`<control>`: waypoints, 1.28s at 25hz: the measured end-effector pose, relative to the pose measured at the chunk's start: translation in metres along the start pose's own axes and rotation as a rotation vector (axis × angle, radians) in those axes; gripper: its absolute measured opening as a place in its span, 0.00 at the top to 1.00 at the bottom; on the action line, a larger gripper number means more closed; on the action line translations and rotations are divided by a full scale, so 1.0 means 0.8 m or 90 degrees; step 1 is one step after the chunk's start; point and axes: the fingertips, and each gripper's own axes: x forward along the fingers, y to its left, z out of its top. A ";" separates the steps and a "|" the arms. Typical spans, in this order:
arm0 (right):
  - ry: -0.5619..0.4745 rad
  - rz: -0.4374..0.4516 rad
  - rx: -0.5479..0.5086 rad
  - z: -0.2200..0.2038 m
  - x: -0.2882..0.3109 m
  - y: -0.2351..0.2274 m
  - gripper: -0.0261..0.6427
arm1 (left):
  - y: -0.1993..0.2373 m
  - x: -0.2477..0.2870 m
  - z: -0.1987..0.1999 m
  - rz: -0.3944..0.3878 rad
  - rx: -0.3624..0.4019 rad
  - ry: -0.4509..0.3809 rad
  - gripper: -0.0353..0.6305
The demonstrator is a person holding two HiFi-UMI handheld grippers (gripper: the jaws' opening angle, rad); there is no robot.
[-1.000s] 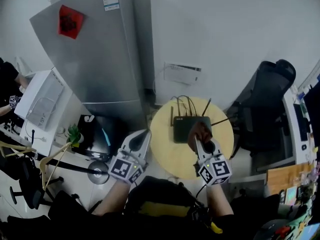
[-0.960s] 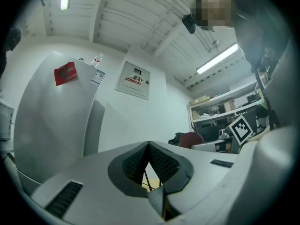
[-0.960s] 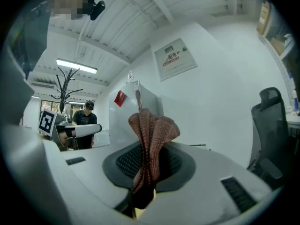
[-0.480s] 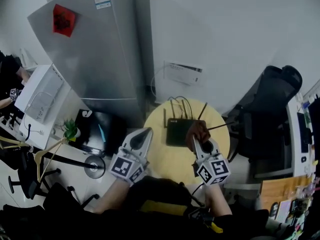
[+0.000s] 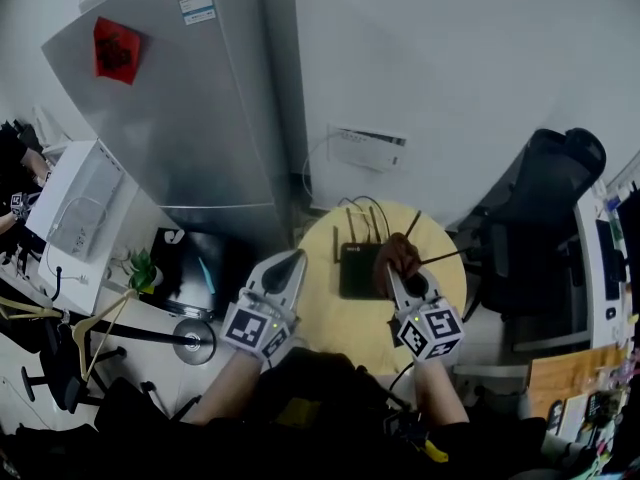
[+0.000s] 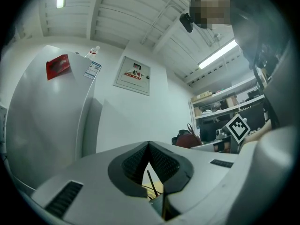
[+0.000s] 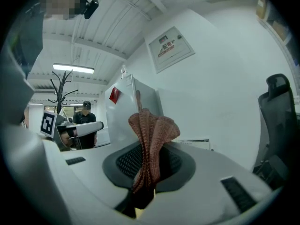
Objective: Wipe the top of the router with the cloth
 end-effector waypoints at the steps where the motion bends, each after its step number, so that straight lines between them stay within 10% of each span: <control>1: 0.011 0.001 0.000 -0.006 0.008 0.000 0.87 | 0.004 0.001 -0.003 -0.004 0.003 0.003 0.96; 32: 0.545 0.003 0.218 -0.318 0.209 -0.063 0.87 | 0.092 0.000 -0.061 0.029 0.021 0.064 0.96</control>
